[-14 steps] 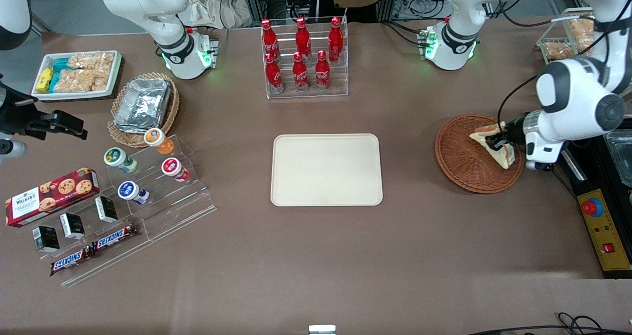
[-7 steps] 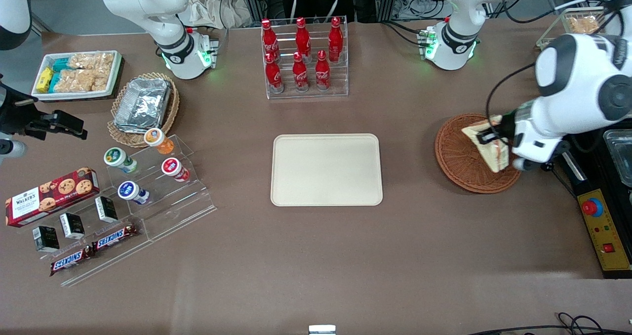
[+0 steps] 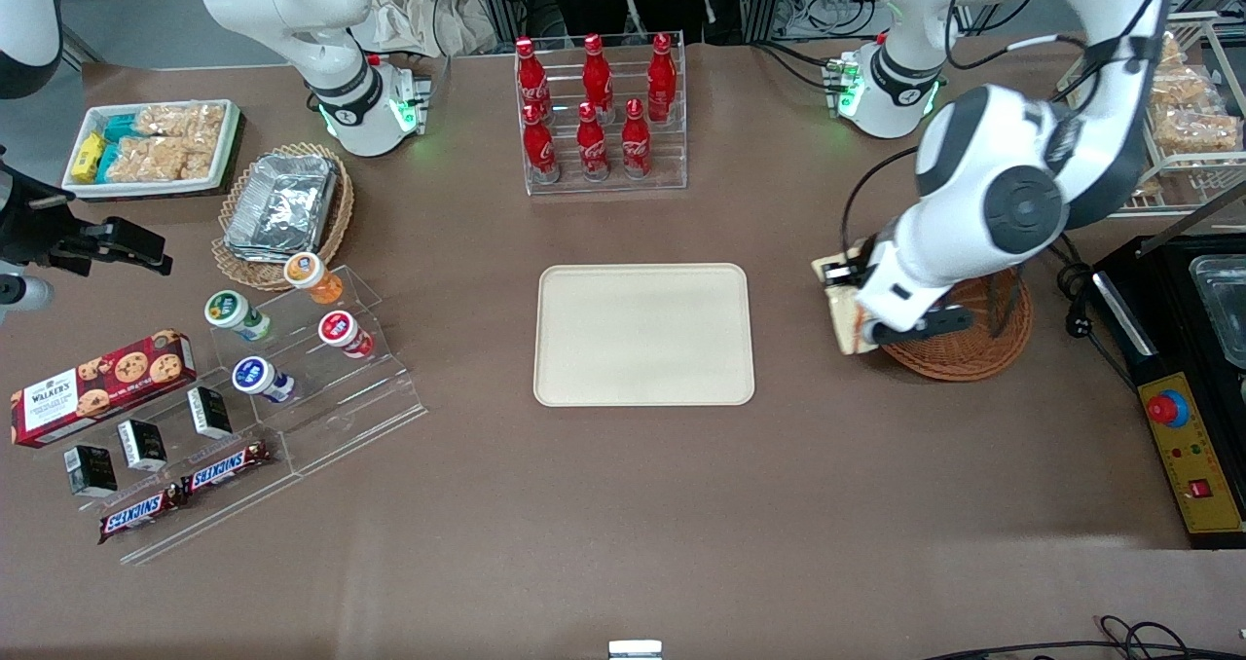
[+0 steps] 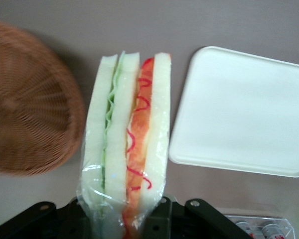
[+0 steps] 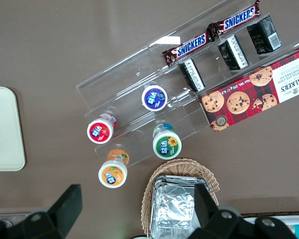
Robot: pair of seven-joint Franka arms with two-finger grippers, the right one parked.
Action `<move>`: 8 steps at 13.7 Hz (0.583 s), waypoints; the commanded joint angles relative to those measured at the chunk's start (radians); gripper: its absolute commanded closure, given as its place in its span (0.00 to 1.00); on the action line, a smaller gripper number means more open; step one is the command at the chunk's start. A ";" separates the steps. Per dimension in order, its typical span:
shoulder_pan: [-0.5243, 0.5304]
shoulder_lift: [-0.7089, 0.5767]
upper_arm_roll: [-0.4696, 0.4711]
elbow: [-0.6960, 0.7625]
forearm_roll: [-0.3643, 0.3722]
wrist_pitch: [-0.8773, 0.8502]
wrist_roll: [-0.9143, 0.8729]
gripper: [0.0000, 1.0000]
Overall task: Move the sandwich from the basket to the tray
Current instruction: 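Close the left gripper on the sandwich and lift it, then carry the sandwich with the left gripper over the white tray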
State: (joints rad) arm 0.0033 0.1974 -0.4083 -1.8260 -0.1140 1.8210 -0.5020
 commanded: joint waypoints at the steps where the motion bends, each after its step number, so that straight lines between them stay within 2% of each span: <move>1: -0.086 0.103 -0.010 0.050 0.045 0.072 -0.036 0.68; 4: -0.150 0.196 -0.010 0.050 0.066 0.168 -0.070 0.68; 8: -0.200 0.298 -0.010 0.050 0.178 0.222 -0.151 0.68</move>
State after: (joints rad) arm -0.1716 0.4412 -0.4211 -1.8166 0.0102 2.0338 -0.6094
